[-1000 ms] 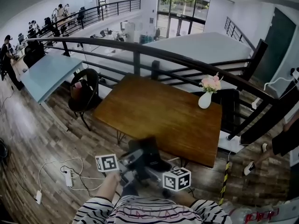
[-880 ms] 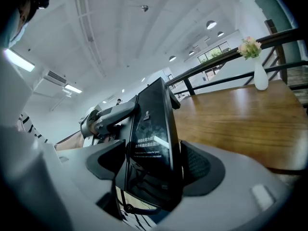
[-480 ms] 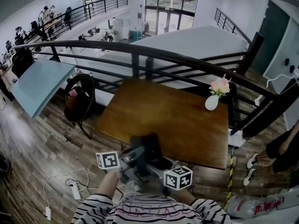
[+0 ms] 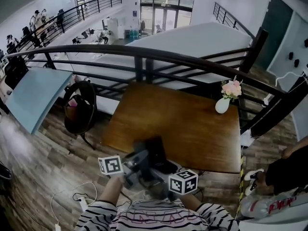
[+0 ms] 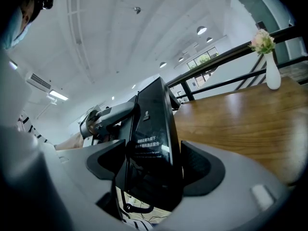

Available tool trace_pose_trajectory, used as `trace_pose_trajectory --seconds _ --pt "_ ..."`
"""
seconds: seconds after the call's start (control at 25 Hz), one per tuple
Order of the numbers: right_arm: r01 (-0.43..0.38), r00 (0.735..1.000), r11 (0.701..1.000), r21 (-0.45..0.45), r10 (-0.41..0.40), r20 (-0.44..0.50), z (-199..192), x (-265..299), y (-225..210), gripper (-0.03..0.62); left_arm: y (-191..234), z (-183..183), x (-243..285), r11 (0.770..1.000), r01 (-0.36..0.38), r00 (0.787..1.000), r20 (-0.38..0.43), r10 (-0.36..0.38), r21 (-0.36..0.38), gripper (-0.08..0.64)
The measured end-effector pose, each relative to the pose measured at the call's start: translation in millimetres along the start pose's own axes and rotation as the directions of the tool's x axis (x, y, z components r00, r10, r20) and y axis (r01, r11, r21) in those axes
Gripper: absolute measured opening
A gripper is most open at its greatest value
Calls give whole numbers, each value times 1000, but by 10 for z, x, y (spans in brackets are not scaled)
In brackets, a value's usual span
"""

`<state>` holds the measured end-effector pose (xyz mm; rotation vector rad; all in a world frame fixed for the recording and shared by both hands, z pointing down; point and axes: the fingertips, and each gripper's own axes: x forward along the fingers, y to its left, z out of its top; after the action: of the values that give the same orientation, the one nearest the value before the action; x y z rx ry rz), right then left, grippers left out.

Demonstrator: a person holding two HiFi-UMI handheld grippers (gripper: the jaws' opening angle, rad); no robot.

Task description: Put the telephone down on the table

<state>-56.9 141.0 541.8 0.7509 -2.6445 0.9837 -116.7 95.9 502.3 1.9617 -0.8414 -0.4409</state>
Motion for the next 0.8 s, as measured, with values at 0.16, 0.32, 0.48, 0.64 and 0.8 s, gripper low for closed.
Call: trace_pose_trajectory --seconds 0.16,0.32,0.48,0.64,0.8 --pt "12 1000 1000 2 -12 -3 117 99 -142 357 81 131 158 1000 24 1000 0 -24 -6 188" --pt "18 1000 1000 14 -18 -3 303 33 -365 357 111 183 430 1000 -12 1000 -17 12 -14 188" --pt "21 1000 1000 18 -20 -6 490 183 -654 357 276 368 721 1000 0 1000 -19 0 -17 189" --pt "21 1000 1000 20 -21 -3 709 286 -1002 357 392 537 1104 999 30 999 -20 -31 -16 187" --pt "18 1000 1000 20 -18 1 949 315 -1350 357 491 674 1490 1000 22 999 -23 -22 -8 188"
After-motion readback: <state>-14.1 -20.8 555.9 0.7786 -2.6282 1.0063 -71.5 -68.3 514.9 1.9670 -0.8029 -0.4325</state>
